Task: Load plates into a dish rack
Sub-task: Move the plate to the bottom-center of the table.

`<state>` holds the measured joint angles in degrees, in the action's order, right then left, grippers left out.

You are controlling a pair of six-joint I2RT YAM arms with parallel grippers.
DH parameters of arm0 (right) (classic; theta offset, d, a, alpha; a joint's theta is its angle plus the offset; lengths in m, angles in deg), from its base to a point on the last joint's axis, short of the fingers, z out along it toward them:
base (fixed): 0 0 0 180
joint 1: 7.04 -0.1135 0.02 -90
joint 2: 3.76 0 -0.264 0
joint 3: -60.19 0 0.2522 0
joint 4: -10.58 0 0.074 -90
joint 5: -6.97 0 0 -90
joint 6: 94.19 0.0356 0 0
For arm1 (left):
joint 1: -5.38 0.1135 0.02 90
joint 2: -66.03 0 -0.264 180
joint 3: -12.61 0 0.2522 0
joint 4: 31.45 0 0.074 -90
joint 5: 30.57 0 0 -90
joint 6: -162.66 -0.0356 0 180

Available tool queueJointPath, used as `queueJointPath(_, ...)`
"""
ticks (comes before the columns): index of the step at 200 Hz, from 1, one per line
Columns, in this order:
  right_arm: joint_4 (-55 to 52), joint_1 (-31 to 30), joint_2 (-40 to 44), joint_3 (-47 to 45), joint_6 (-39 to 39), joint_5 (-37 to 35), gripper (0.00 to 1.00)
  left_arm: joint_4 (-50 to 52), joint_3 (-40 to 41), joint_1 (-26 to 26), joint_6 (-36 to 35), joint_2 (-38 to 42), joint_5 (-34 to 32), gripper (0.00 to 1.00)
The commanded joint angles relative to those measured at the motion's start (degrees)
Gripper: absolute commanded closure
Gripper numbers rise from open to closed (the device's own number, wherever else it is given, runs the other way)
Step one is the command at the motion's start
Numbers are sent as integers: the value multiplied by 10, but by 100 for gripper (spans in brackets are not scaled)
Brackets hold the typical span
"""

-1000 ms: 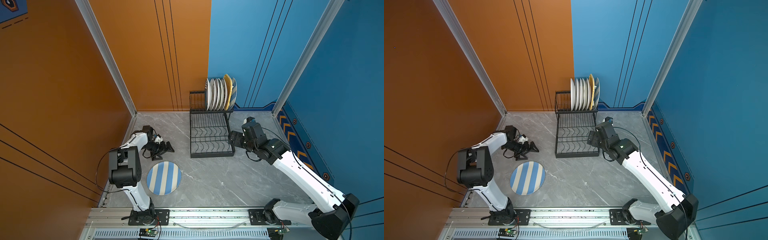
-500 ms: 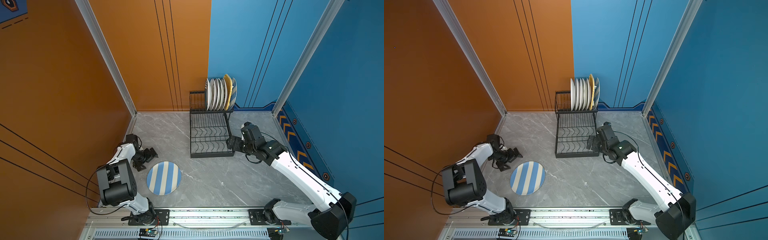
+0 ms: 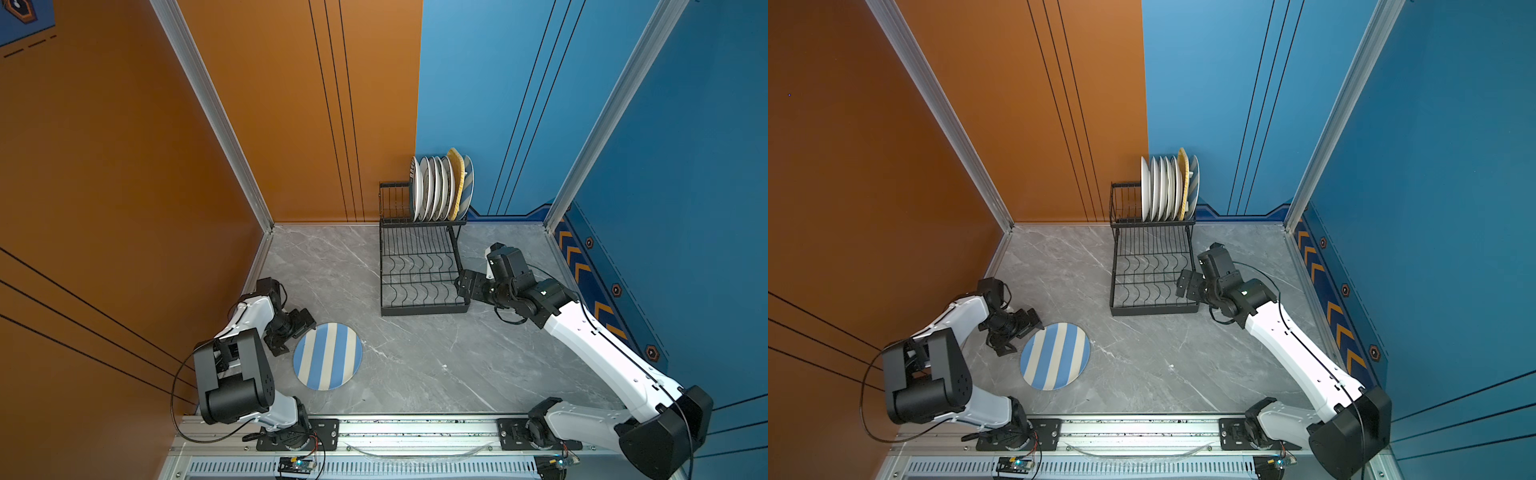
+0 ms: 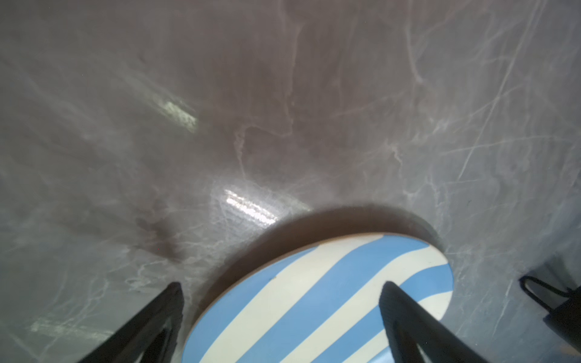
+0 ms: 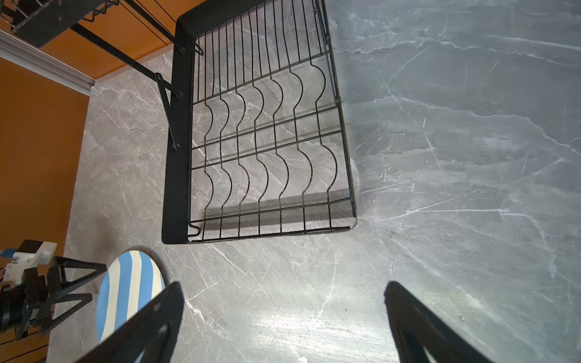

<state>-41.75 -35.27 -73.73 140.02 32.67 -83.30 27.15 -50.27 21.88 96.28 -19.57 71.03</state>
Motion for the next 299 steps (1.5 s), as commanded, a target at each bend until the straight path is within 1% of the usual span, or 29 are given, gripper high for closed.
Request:
queueJointPath(1, -7, 4, 6, -8, -15, 13, 0, 23, 10, -14, -14, 2, 29, 2)
queueJointPath(37, -7, 9, 21, -18, -17, 21, 0, 25, 13, -59, -20, 12, 69, 2)
queueJointPath(68, -7, 11, 26, -25, -22, 29, 0, 25, 6, -117, -20, 3, 97, 2)
queueJointPath(120, -7, 11, 33, -34, -24, 36, 0, 24, -8, -207, -15, -23, 114, 2)
queueJointPath(148, -6, 11, 34, -42, -24, 42, 0, 21, -22, -255, 3, -35, 125, 2)
queueJointPath(189, -6, 10, 20, -61, -27, 77, 0, 10, -41, -336, 25, -60, 152, 2)
queueJointPath(206, -5, 8, 9, -66, -29, 96, 0, 10, -47, -360, 27, -70, 160, 2)
queueJointPath(226, -3, 1, -10, -71, -38, 125, 0, 10, -41, -365, 27, -56, 161, 2)
queueJointPath(252, 2, -16, -45, -79, -52, 177, 0, 8, -25, -344, 19, -17, 152, 2)
queueJointPath(282, 4, -51, -99, -71, -73, 208, 0, -1, 4, -326, 4, 11, 142, 1)
queueJointPath(299, 8, -69, -128, -66, -77, 215, 0, -13, 24, -321, 2, 26, 132, 0)
